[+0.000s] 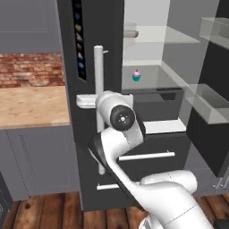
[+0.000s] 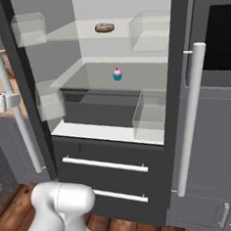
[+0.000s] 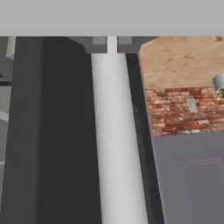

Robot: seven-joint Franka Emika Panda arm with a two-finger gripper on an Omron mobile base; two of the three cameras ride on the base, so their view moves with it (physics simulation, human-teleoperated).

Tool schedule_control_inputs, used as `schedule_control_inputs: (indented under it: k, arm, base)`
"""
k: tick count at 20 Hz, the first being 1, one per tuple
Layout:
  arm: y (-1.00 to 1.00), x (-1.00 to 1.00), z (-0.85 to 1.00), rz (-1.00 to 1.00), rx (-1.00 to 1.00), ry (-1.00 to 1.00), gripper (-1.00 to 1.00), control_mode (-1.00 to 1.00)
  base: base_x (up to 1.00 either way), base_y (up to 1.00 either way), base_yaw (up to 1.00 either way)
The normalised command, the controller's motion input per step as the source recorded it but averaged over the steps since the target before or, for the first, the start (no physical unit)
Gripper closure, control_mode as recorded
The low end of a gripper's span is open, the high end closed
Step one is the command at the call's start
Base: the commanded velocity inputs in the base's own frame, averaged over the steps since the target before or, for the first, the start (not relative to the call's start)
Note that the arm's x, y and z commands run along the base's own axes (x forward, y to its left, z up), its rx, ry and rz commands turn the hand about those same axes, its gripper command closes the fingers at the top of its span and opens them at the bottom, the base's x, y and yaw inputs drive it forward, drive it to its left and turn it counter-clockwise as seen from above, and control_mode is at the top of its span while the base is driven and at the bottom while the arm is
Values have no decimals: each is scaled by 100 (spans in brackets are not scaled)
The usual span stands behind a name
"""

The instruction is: Take the donut and cupcake from the fridge and place them on the empty tray on the dining counter.

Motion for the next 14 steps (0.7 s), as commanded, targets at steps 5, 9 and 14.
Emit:
schedule_control_inputs:
  k: [5, 9, 14]
  arm:
    - [33, -100, 47, 1, 28, 1, -100, -100]
    - [-100, -73, 97, 14, 52, 13, -100, -100]
    - [-88, 8, 30, 20, 72, 25, -100, -100]
  base:
    - [0, 0, 0]
    - [0, 0, 0]
    - [0, 0, 0]
